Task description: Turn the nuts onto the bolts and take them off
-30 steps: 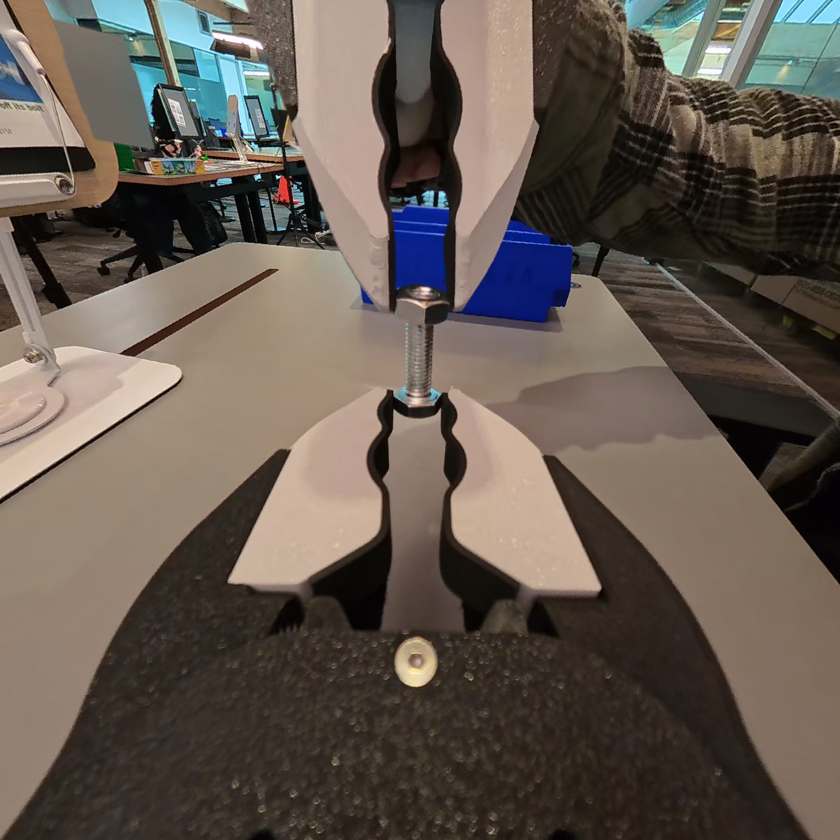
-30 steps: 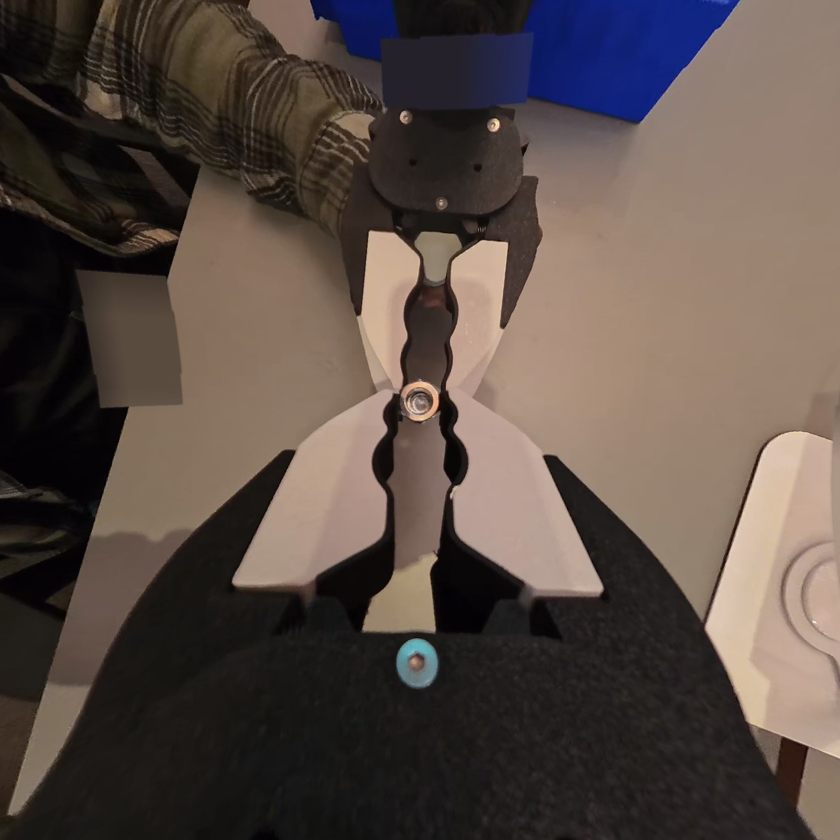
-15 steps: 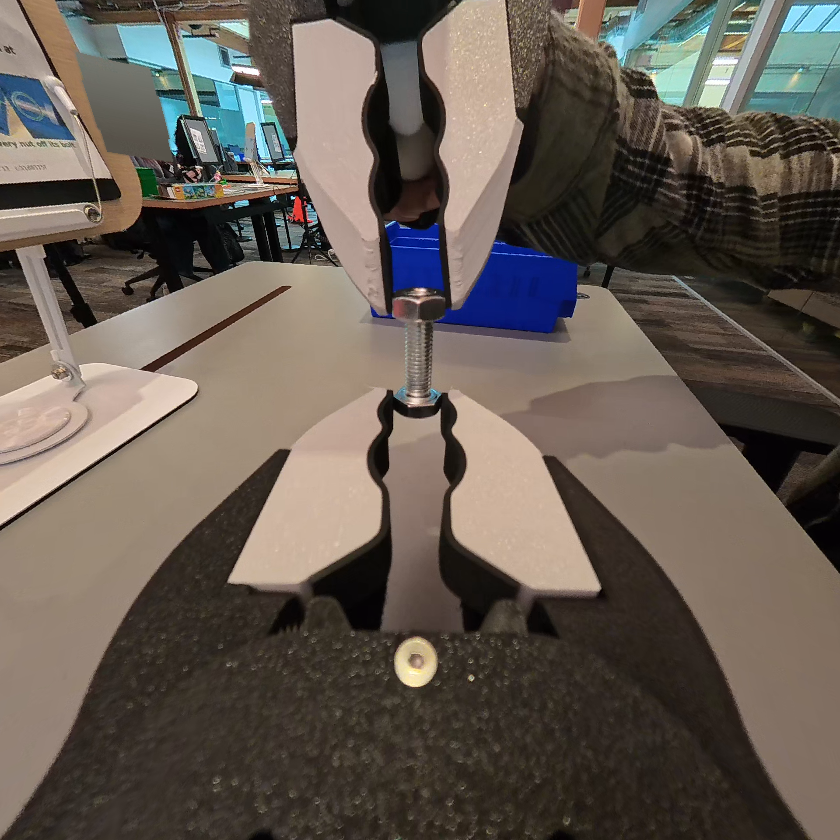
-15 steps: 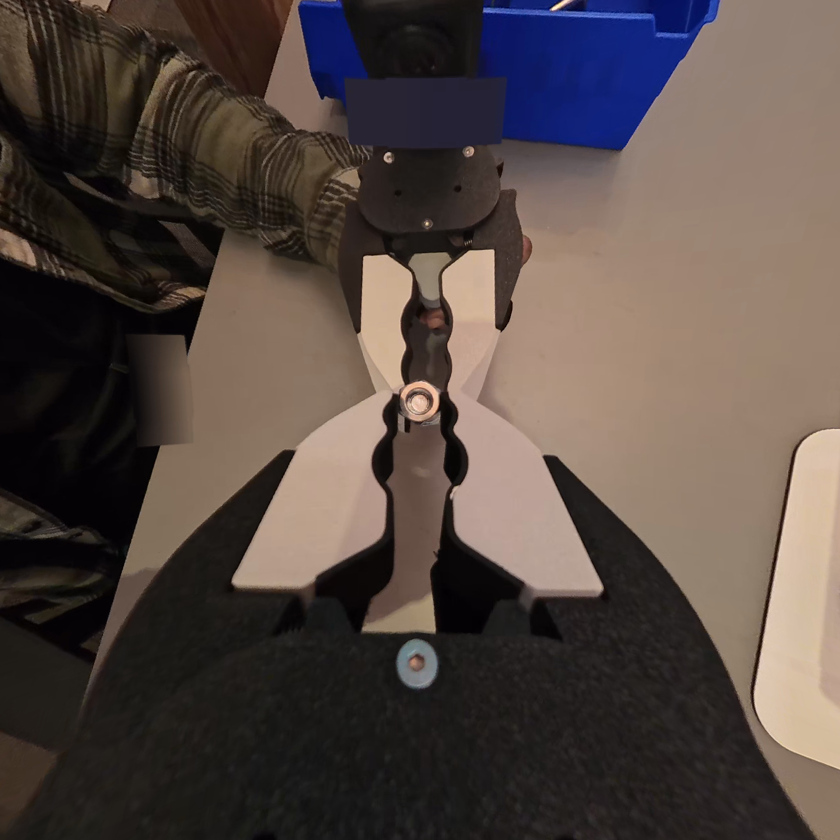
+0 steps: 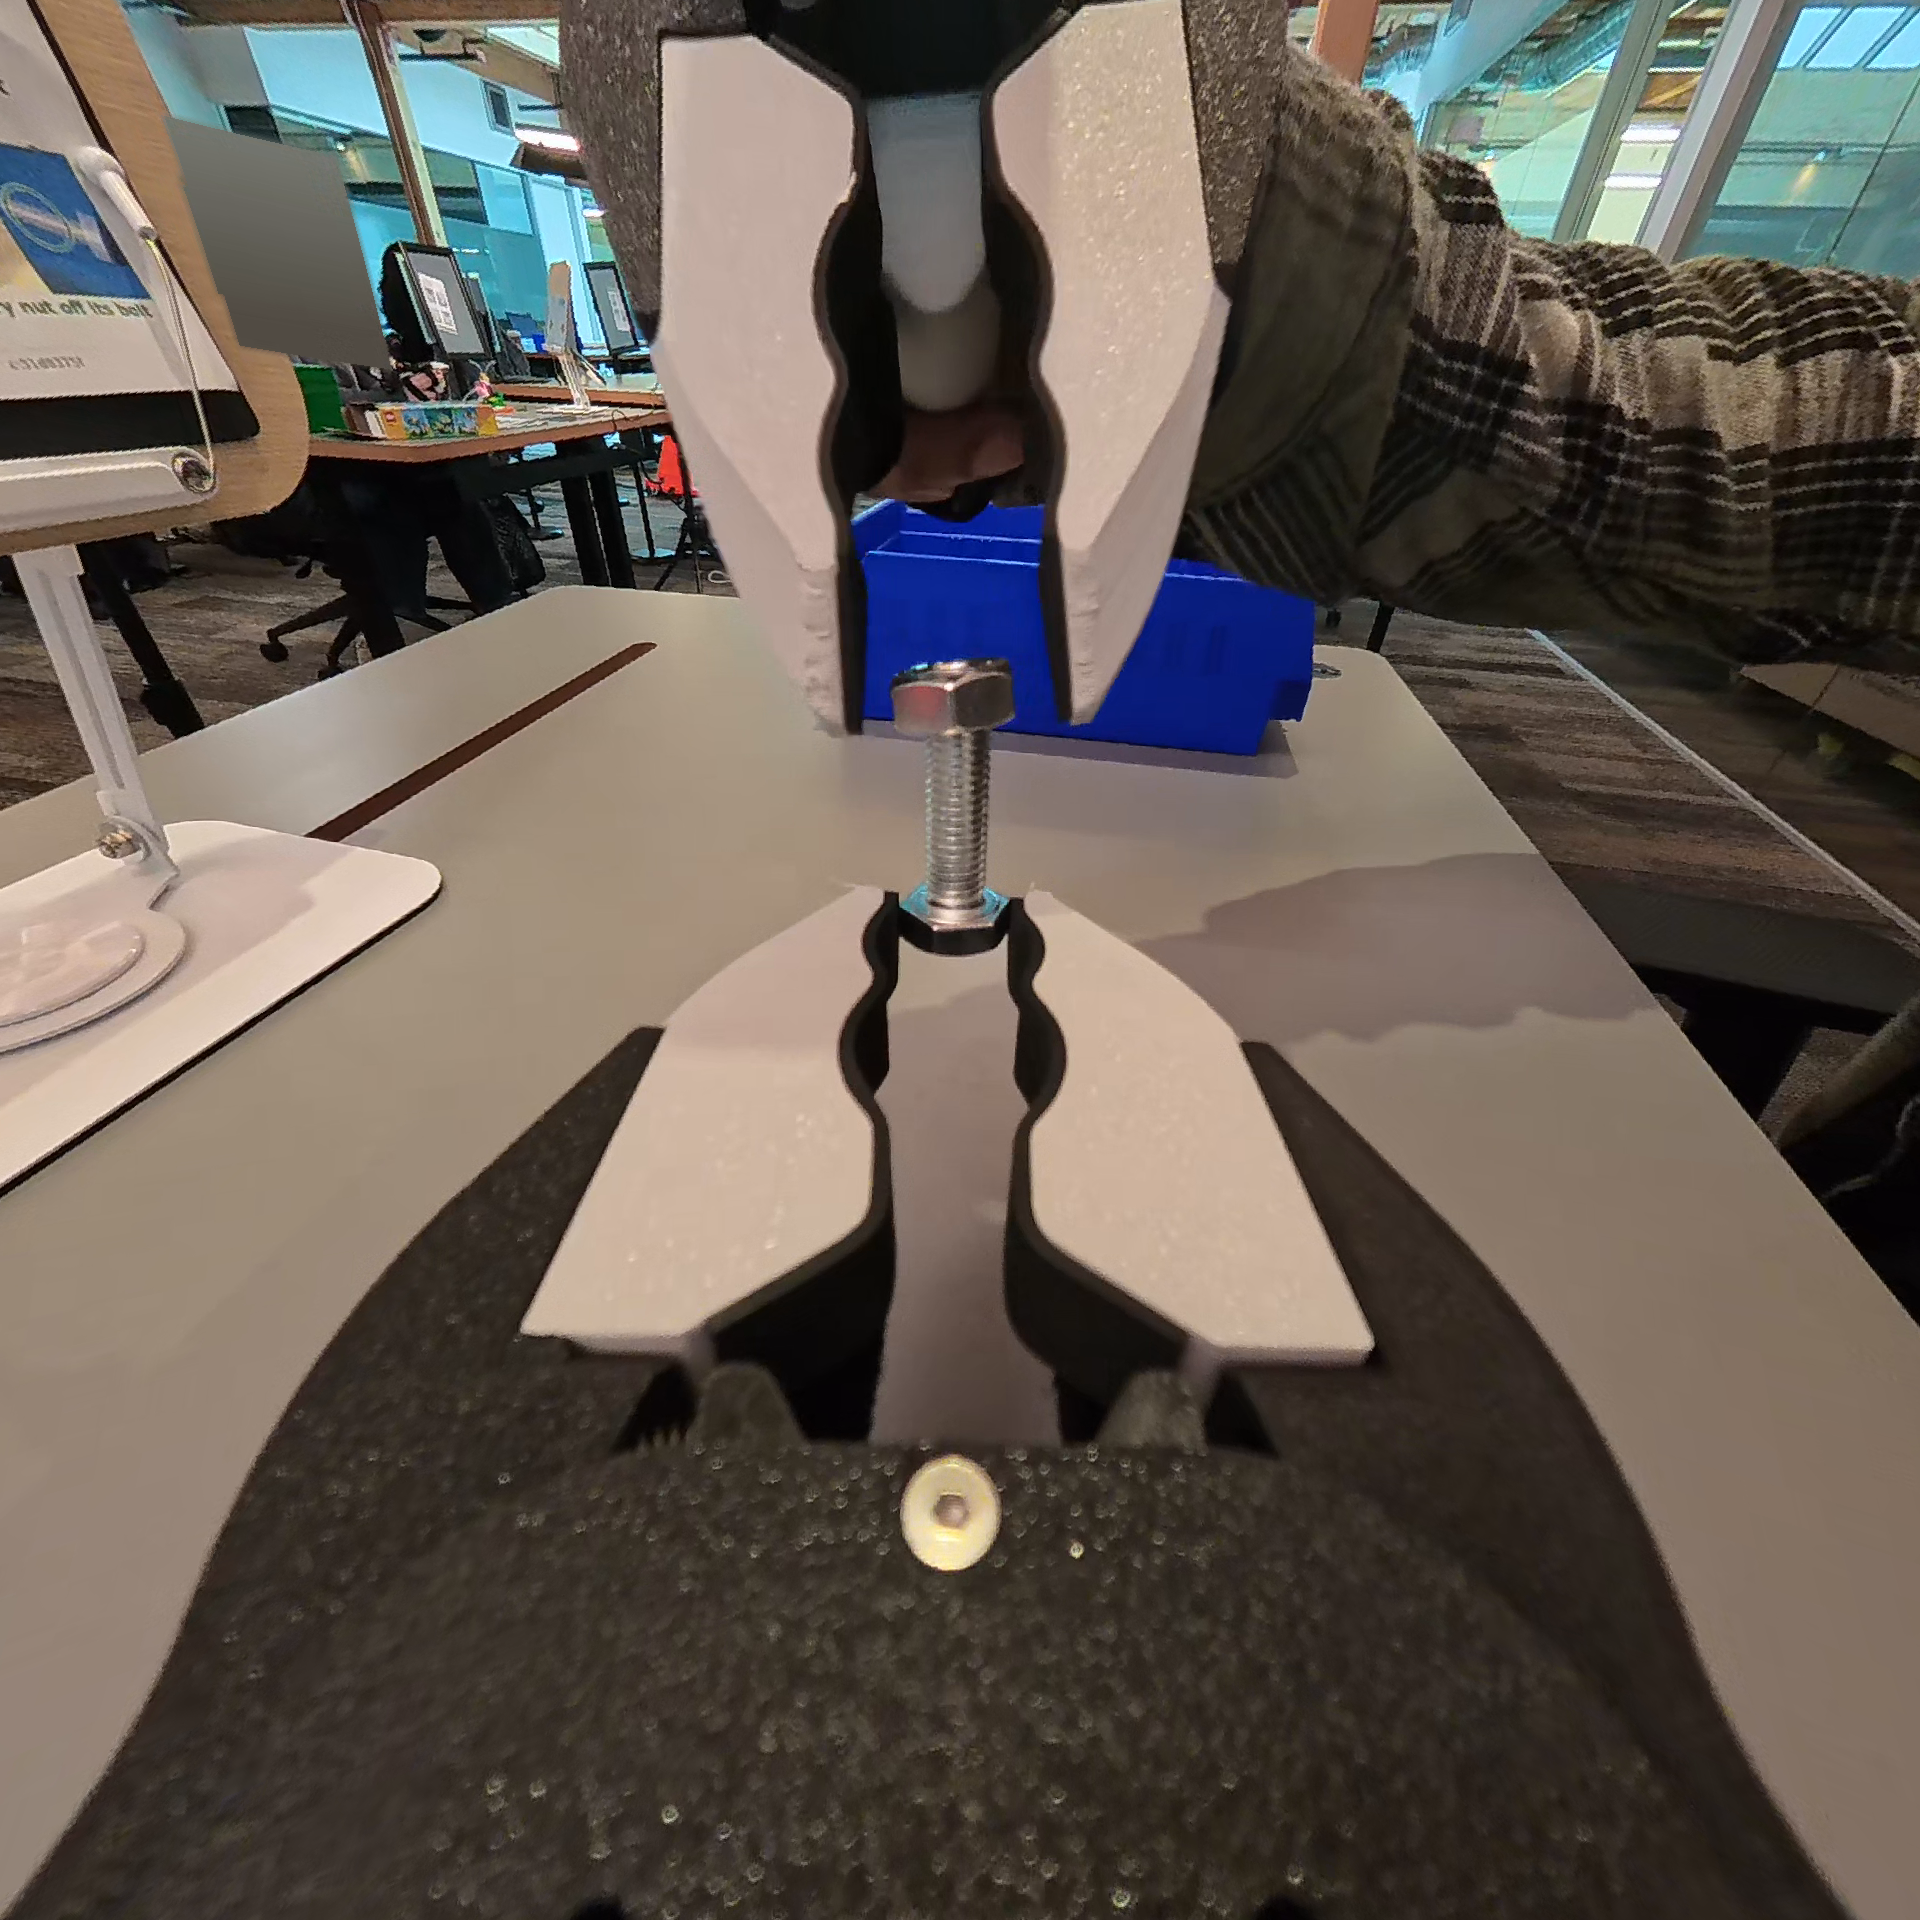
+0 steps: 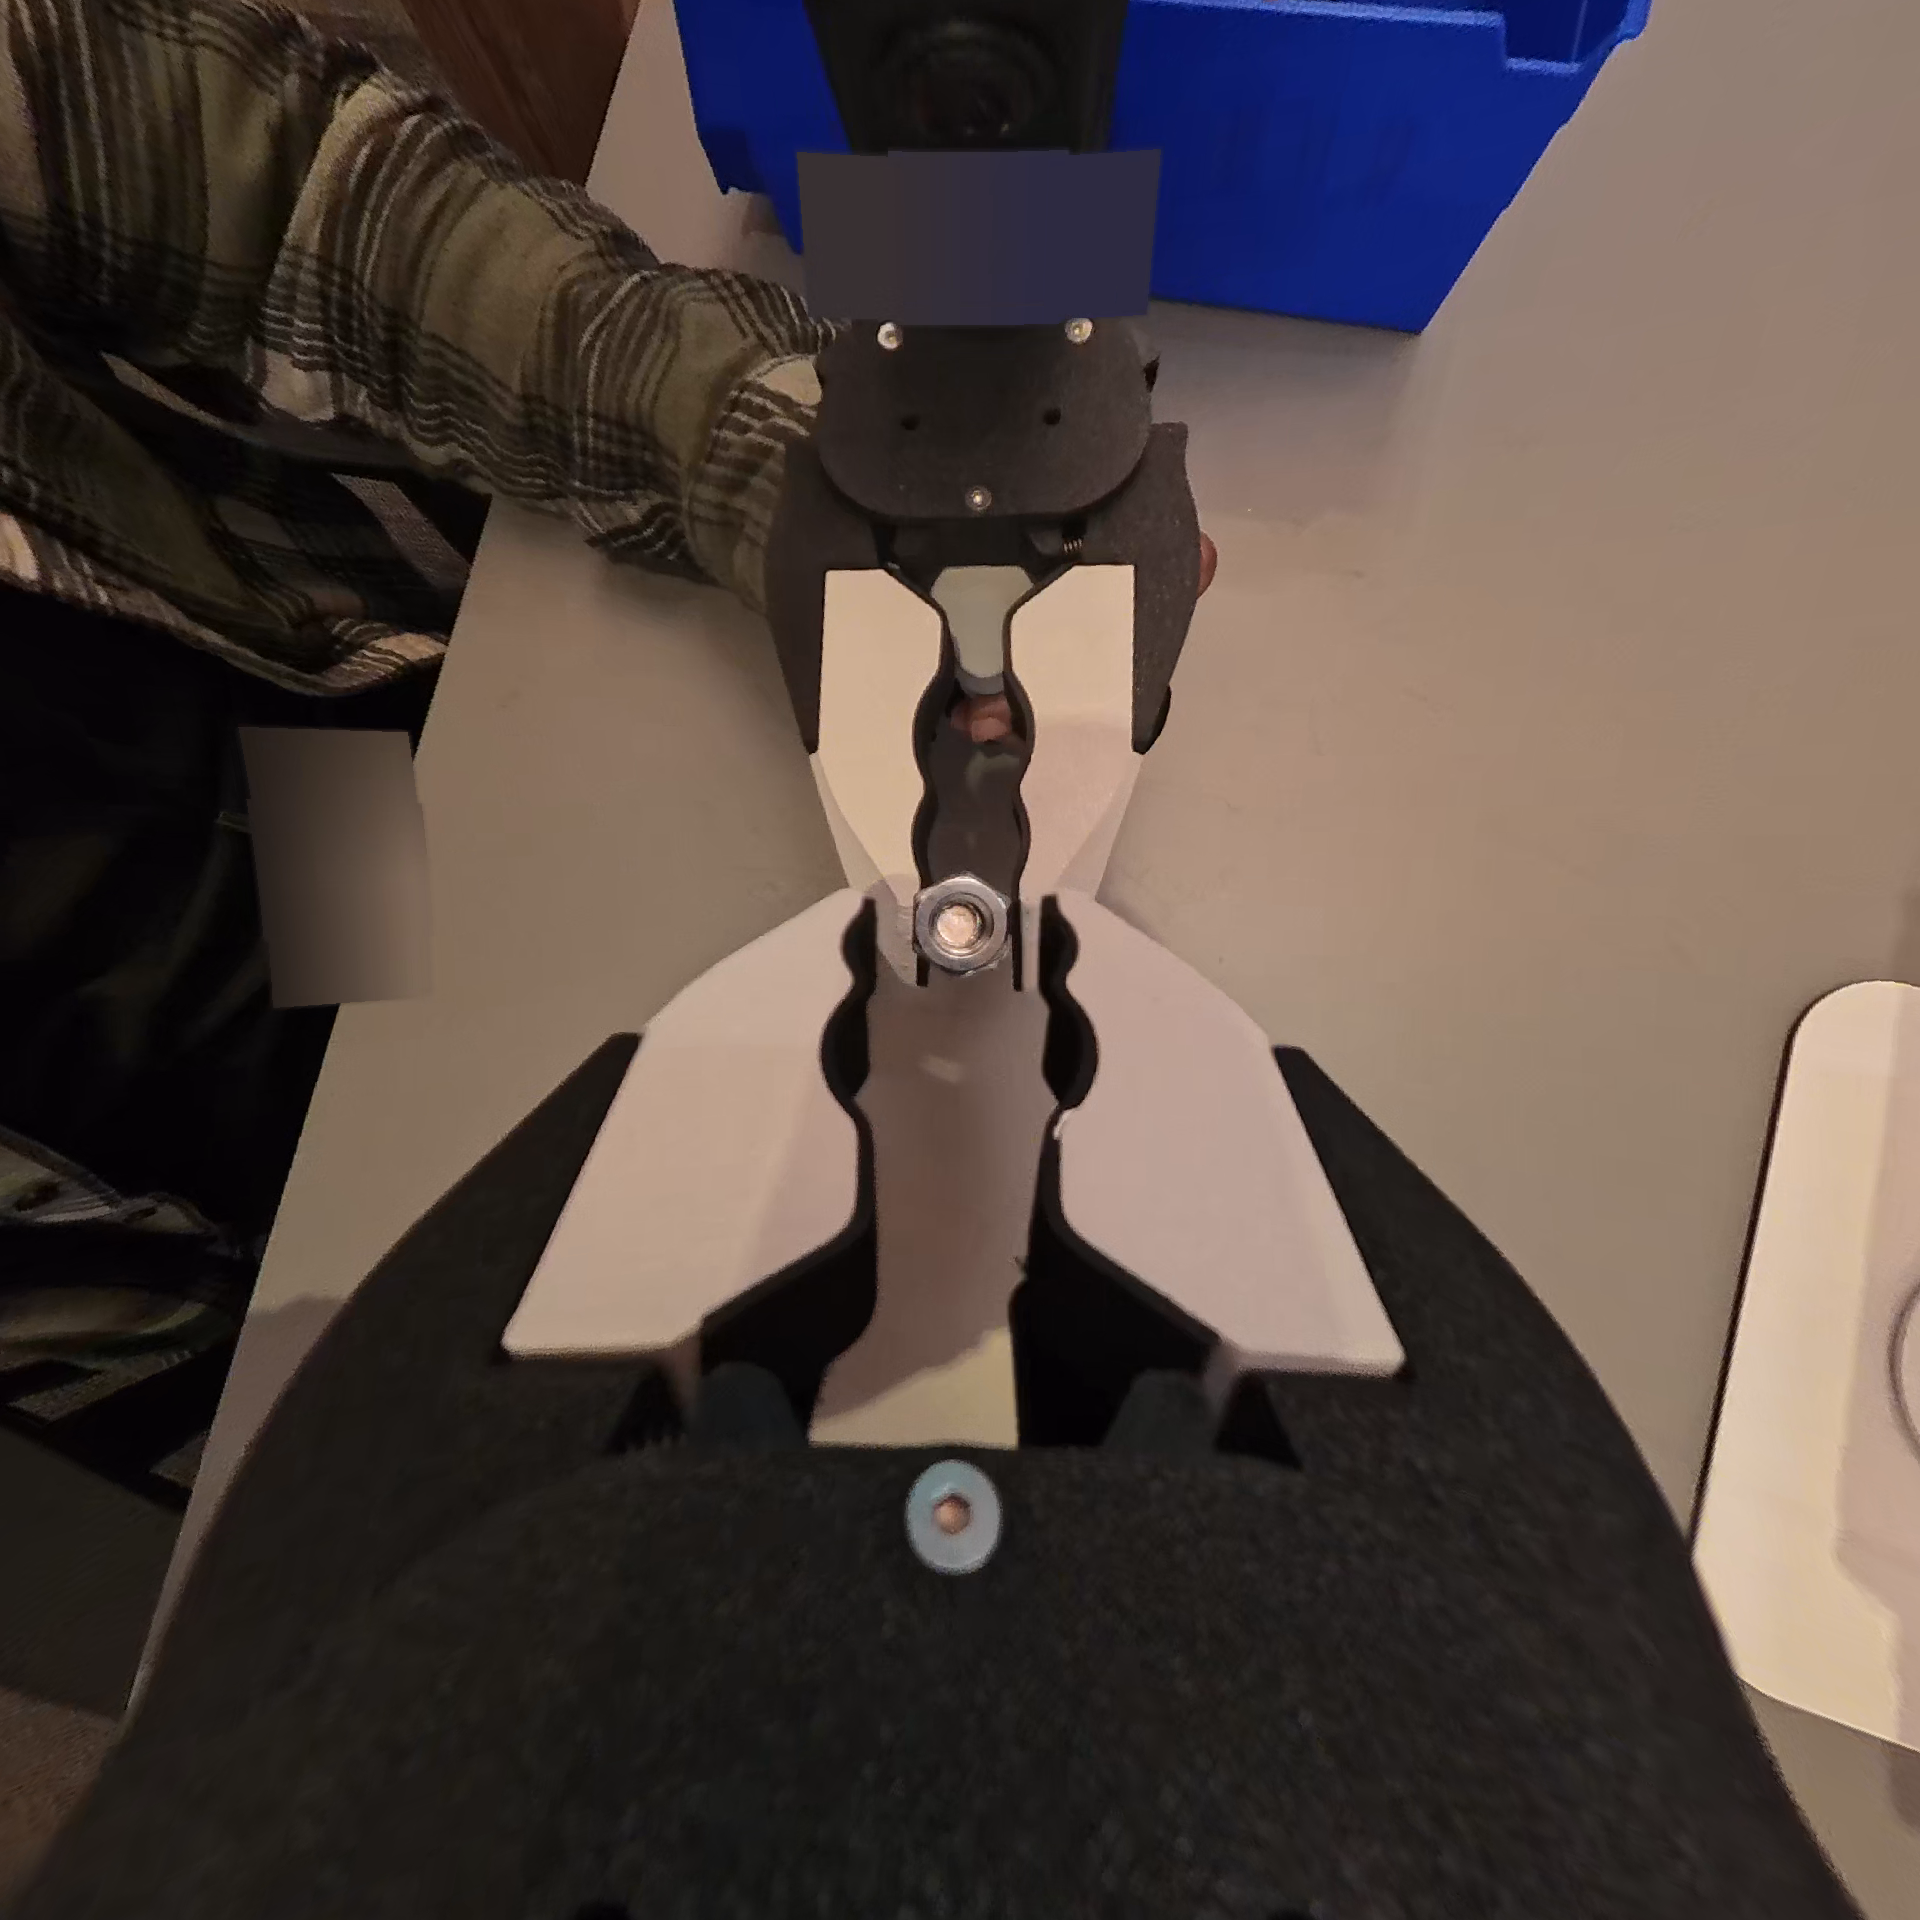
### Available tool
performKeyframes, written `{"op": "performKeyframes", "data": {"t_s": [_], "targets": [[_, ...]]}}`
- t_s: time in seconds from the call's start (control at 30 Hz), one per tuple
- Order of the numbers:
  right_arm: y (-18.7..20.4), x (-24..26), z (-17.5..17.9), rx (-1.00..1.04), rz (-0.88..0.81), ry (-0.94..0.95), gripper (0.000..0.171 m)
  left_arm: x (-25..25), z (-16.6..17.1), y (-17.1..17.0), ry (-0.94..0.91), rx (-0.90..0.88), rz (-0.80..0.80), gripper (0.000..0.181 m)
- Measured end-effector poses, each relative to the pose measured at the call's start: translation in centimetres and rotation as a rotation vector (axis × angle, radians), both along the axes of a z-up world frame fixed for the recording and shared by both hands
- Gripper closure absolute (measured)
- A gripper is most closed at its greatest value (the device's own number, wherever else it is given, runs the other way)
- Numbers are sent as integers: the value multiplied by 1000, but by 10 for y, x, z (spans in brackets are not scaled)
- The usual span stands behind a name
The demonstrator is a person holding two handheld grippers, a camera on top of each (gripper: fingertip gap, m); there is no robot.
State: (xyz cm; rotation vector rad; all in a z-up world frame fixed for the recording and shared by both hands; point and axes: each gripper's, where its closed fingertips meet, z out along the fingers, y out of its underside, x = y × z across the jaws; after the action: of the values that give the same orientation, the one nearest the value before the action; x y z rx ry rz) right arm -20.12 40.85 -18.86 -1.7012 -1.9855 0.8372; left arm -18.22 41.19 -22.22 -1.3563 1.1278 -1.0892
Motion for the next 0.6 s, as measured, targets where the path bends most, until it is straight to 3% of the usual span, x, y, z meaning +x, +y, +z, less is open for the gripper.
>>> {"op": "performKeyframes", "data": {"t_s": [0.2,0.4,0.6], "targets": [[1,2,13,-36,-28,104,118,-1,3,-2,-13,14,-6,162],[-4,2,30,-242,-70,420,122,-2,9,-4,-37,34,-10,162],[-3,-2,18,-307,-100,501,124,-1,9,-4,-39,39,-11,162]]}}
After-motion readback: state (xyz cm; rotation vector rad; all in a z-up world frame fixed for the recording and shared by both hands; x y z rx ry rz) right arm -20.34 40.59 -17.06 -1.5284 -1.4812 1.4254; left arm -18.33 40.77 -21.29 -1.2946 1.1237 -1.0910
